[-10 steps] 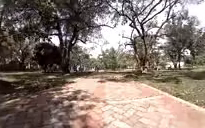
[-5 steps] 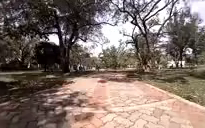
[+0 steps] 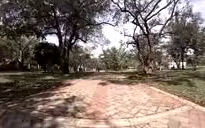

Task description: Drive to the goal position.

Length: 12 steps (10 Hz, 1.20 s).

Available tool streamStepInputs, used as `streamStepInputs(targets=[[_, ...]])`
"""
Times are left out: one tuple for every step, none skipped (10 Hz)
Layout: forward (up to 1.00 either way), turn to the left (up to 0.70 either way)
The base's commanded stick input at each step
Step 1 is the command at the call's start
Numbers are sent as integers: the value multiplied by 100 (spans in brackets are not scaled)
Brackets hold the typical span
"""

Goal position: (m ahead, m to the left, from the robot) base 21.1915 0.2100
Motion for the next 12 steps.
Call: streamStepInputs(targets=[[70, 0], [70, 0], [70, 0], [70, 0], [70, 0], [70, 0], [70, 0], [70, 0], [70, 0], [70, 0], [70, 0], [70, 0]])
